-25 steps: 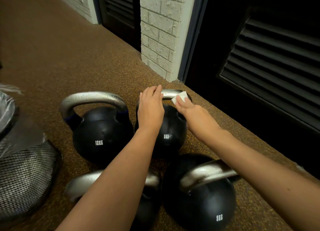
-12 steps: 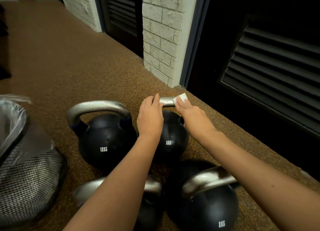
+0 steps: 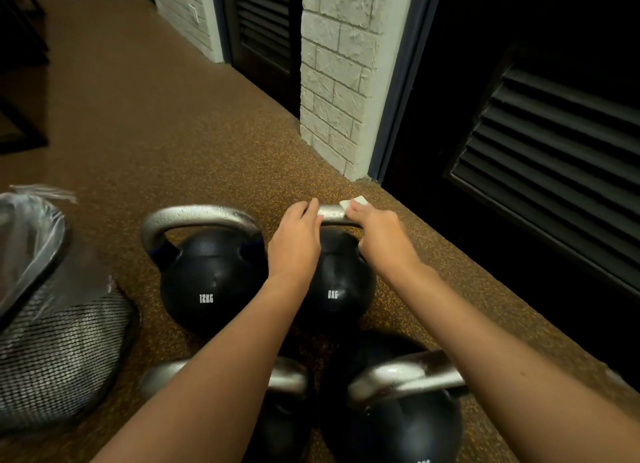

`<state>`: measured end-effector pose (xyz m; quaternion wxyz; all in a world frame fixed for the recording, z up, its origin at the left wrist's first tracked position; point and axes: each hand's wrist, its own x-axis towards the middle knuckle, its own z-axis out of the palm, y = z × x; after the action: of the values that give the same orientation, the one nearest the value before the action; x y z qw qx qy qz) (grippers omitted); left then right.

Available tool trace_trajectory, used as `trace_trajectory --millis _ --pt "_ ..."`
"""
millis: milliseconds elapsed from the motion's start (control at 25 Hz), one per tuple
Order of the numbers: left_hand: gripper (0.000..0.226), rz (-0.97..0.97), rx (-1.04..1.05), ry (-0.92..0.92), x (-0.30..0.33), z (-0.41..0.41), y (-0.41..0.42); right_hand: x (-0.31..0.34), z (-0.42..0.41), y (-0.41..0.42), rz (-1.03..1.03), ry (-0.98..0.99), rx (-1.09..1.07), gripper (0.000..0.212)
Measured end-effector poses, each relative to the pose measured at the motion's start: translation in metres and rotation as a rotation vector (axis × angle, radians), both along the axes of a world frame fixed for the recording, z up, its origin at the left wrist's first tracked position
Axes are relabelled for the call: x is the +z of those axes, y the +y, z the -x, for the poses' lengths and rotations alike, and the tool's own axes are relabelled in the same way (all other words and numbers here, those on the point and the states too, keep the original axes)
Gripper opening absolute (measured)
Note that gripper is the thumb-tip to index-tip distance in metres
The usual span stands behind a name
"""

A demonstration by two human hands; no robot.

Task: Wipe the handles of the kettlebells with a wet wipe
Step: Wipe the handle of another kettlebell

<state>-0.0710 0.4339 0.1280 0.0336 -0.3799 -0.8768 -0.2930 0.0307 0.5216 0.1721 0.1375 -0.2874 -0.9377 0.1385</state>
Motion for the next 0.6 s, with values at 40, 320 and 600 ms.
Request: trace_trajectory --millis 40,320,600 --pt "0.041 0.0 -0.008 -0.002 0.0 0.001 -0.001 0.0 -0.003 0.002 0.013 0.029 -0.019 0.052" --pt "0.049 -0.007 -0.091 -0.046 0.003 0.008 -0.009 0.007 0.01 0.019 0.105 -0.03 -0.005 0.037" --pt "0.048 -0.014 -0.13 -0.074 0.008 0.015 -0.012 0.012 0.015 0.029 0.118 -0.092 -0.05 0.043"
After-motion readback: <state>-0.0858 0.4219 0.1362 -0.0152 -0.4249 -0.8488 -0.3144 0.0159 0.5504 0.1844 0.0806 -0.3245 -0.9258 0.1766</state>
